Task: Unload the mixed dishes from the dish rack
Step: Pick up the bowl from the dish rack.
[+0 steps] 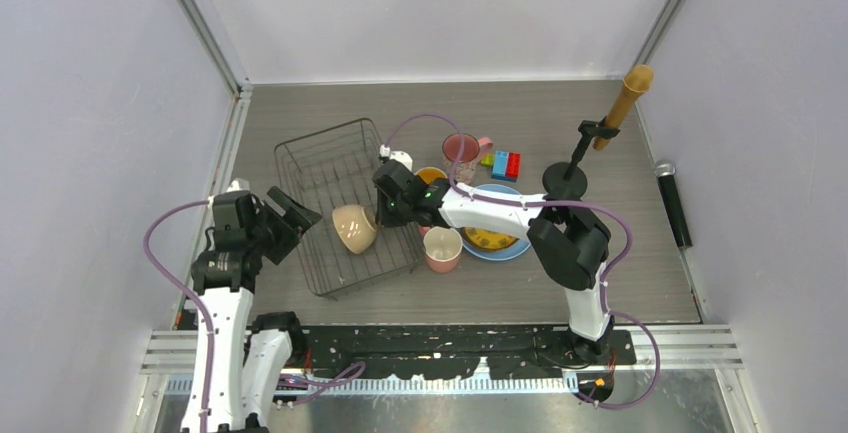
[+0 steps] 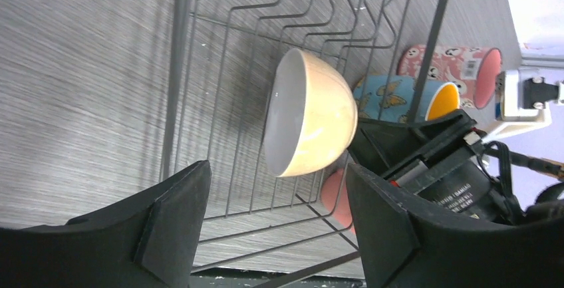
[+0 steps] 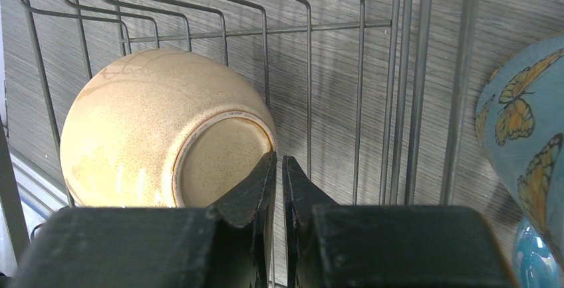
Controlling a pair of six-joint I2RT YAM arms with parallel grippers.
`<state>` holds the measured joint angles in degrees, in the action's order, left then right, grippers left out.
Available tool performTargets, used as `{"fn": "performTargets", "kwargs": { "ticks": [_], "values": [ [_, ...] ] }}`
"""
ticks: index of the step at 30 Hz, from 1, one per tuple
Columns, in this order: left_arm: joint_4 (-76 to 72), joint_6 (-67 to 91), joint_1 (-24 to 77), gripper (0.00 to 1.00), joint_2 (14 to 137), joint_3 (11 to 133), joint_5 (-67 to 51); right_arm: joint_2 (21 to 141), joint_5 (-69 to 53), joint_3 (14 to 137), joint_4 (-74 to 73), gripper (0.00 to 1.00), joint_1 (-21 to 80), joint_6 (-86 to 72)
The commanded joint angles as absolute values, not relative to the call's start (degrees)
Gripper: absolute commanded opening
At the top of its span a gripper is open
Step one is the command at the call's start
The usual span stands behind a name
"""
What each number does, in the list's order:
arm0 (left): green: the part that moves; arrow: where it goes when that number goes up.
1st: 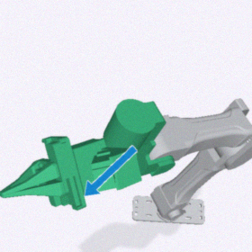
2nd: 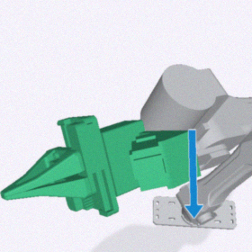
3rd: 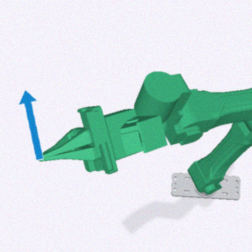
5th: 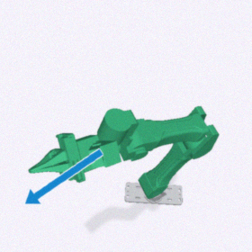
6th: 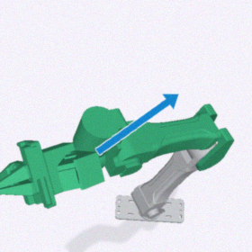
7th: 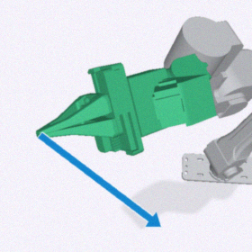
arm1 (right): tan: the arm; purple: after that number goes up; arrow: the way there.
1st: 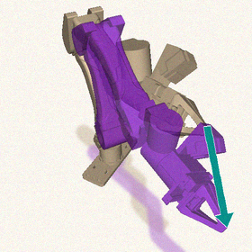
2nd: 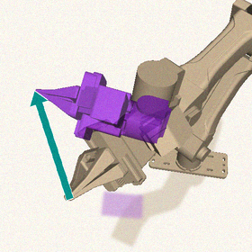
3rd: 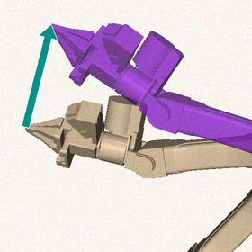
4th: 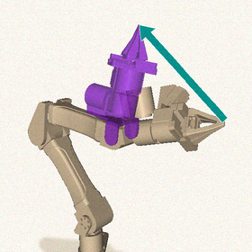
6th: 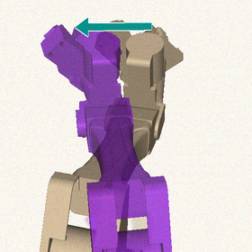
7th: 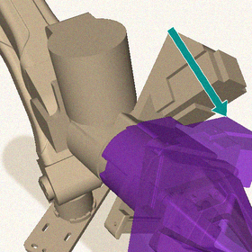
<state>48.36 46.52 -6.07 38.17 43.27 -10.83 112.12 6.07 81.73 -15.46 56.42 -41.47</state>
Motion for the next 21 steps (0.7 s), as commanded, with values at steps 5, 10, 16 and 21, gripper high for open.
{"fn": "performTargets", "kwargs": {
  "ticks": [5, 10, 16, 21],
  "values": [
    [39.84, 49.53, -6.06, 0.81, 38.01, 40.44, -23.38, 111.97, 7.44, 82.06, -16.16, 0.14, 56.63, -40.88],
    [38.31, 50.25, -4.89, 0.81, 39.62, 39.46, -24.30, 112.32, 7.31, 82.47, -16.17, 0.14, 56.67, -41.13],
    [33.85, 52.15, -0.75, 0.83, 42.77, 37.02, -20.52, 112.07, 7.47, 82.48, -16.18, 0.14, 56.69, -41.17],
    [28.64, 54.01, 5.84, 0.81, 48.74, 36.56, -17.11, 111.57, 7.59, 82.05, -16.09, 0.14, 56.66, -41.11]
  ]
}}
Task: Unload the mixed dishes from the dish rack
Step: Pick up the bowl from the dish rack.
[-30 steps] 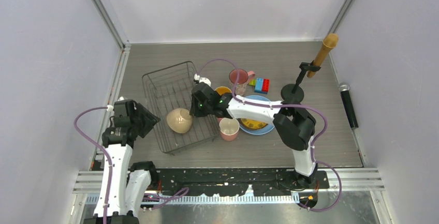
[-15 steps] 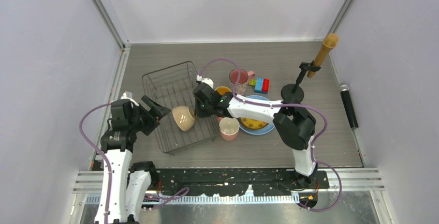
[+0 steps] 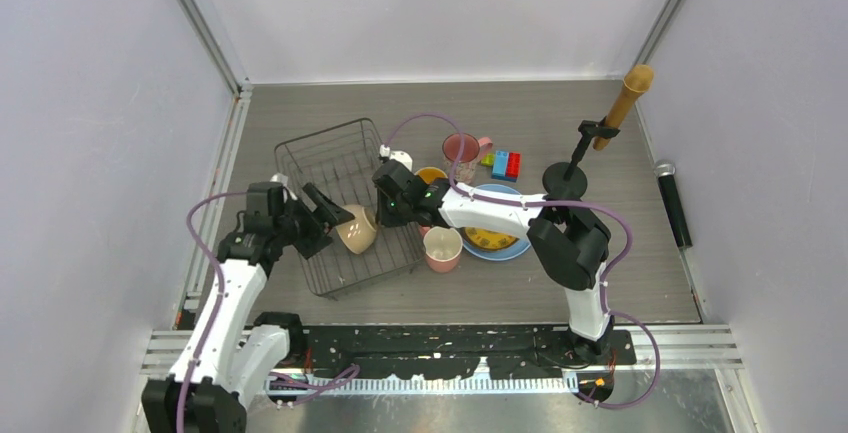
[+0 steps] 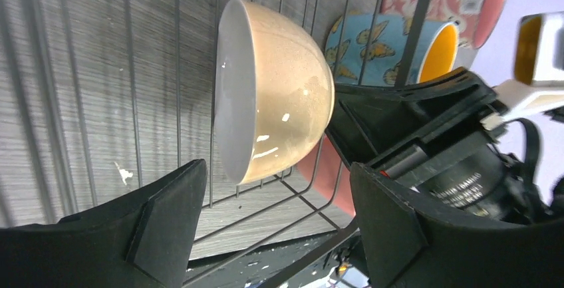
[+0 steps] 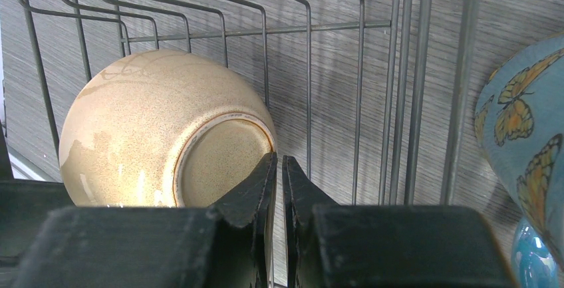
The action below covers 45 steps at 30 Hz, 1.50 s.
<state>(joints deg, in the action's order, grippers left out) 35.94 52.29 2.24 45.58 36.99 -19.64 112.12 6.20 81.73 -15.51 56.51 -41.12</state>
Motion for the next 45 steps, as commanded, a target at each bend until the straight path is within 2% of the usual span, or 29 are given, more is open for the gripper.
{"fn": "performTargets", "kwargs": {
  "ticks": [1, 10, 14, 19, 24, 28, 30, 34, 39, 45],
  "values": [
    [27.22, 54.21, 6.72, 0.80, 49.57, 36.56, -16.92, 111.50, 7.46, 82.07, -16.09, 0.14, 56.64, -41.08],
    [22.77, 54.84, 7.60, 0.65, 54.35, 35.37, -16.48, 111.02, 6.59, 81.57, -15.22, 0.14, 56.69, -41.21],
    [21.22, 55.87, 7.56, 0.51, 55.36, 34.44, -17.11, 110.92, 6.53, 81.61, -14.99, 0.14, 56.69, -41.30],
    [18.30, 57.58, 7.56, 0.40, 53.35, 32.58, -16.03, 110.71, 6.57, 81.22, -14.20, 0.14, 56.69, -42.67],
    [16.55, 59.54, 7.56, 0.23, 50.85, 31.36, -14.00, 110.23, 5.55, 80.65, -12.28, 0.16, 56.62, -44.02],
    [15.79, 60.58, 7.60, 0.19, 49.70, 31.05, -13.20, 109.61, 5.37, 80.67, -11.52, 0.17, 56.69, -44.12],
    [15.54, 60.91, 7.56, 0.15, 49.52, 31.08, -12.87, 109.34, 5.37, 80.76, -11.45, 0.20, 56.67, -44.09],
    [14.50, 61.35, 7.60, 0.00, 49.80, 31.57, -12.73, 108.50, 5.79, 80.54, -11.34, 0.29, 56.68, -43.95],
    [12.11, 62.23, 7.56, 0.00, 49.71, 31.94, -12.70, 105.90, 8.93, 80.18, -11.38, 0.34, 56.68, -43.57],
    [8.20, 63.53, 7.56, 0.00, 47.53, 29.90, -12.47, 101.97, 11.38, 77.32, -8.72, 0.47, 56.77, -42.71]
  ]
}}
